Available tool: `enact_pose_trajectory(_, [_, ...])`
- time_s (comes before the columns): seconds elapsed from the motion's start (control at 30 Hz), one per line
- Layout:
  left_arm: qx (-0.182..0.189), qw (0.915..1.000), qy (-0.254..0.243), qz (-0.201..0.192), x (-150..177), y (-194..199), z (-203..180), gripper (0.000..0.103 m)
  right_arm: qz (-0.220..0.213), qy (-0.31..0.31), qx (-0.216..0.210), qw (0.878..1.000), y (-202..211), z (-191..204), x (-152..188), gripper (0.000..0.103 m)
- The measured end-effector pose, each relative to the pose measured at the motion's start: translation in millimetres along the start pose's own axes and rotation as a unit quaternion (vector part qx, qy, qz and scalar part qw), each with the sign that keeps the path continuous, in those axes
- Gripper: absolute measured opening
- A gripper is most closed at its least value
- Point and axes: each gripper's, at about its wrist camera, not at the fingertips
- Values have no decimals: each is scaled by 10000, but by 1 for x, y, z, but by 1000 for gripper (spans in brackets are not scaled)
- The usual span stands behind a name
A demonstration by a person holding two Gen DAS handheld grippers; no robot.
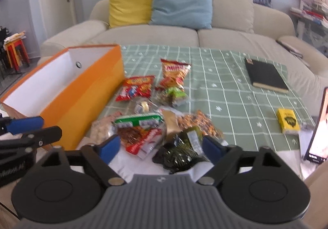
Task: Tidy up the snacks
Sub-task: 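Grasp the clear egg pack with the left tool while the right tool grasps the dark green bag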
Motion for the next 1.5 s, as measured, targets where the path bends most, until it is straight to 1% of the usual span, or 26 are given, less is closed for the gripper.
enact_pose_trajectory(0.1, [163, 9991, -331, 199, -2, -10, -14, 38, 305, -18, -35, 9995, -9, -4, 1, 71])
enact_pose_trajectory(0.17, [170, 9978, -566, 291, -1, -19, -22, 45, 500, -44, -79, 9987, -16, -6, 4, 67])
enact_pose_trajectory(0.2, [145, 9968, -698, 348, 0, -23, -26, 51, 571, -49, -91, 9983, -19, -7, 5, 67])
enact_pose_trajectory(0.27, [38, 9938, -1015, 444, 5, -33, -34, 54, 680, -49, -79, 9976, -25, -8, 6, 67])
enact_pose_trajectory(0.33, [-21, 9901, -1285, 569, 11, -43, -41, 63, 761, -30, -19, 9971, -31, -10, 7, 67])
enact_pose_trajectory(0.4, [-121, 9871, -1453, 664, 16, -55, -45, 64, 830, -30, 35, 9965, -38, -13, 8, 68])
enact_pose_trajectory(0.47, [-223, 9846, -1572, 729, 21, -64, -51, 68, 904, -15, 55, 9959, -44, -15, 9, 68])
enact_pose_trajectory(0.53, [-333, 9845, -1568, 714, 25, -70, -54, 72, 982, 30, 89, 9951, -51, -14, 11, 70])
enact_pose_trajectory(0.6, [-436, 9834, -1619, 689, 27, -76, -54, 74, 1022, 63, 89, 9947, -55, -14, 12, 76])
enact_pose_trajectory(0.7, [-618, 9812, -1683, 720, 34, -85, -55, 76, 1063, 79, 101, 9942, -61, -14, 12, 81])
enact_pose_trajectory(0.77, [-646, 9795, -1749, 757, 38, -90, -57, 79, 1088, 83, 137, 9939, -67, -15, 12, 82])
enact_pose_trajectory(0.87, [-709, 9769, -1864, 768, 42, -97, -60, 80, 1134, 159, 253, 9931, -76, -14, 13, 82])
enact_pose_trajectory(0.97, [-798, 9780, -1776, 751, 42, -102, -60, 81, 1203, 114, 249, 9924, -85, -17, 13, 82])
enact_pose_trajectory(1.03, [-842, 9786, -1747, 681, 41, -105, -59, 85, 1227, 78, 278, 9920, -88, -18, 13, 82])
enact_pose_trajectory(1.2, [-936, 9792, -1738, 475, 42, -111, -59, 89, 1310, -40, 213, 9911, -97, -20, 15, 84])
enact_pose_trajectory(1.3, [-966, 9796, -1720, 384, 42, -113, -59, 89, 1374, -81, 200, 9903, -102, -20, 17, 86])
enact_pose_trajectory(1.4, [-954, 9799, -1726, 310, 43, -113, -58, 89, 1467, -67, 244, 9889, -107, -19, 20, 86])
enact_pose_trajectory(1.43, [-945, 9799, -1733, 302, 43, -113, -58, 89, 1436, -53, 248, 9893, -106, -19, 21, 86])
enact_pose_trajectory(1.47, [-929, 9800, -1737, 296, 43, -113, -58, 89, 1421, -44, 243, 9895, -106, -19, 21, 85])
enact_pose_trajectory(1.5, [-890, 9805, -1729, 295, 43, -113, -58, 85, 1396, -31, 248, 9899, -106, -18, 21, 80])
Point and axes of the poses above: each gripper's, at about its wrist camera, not at the fingertips, and y roughly against the way its jaws point, z to its left, x to its underside, and after that the axes turned 3 degrees about -z, right-handed
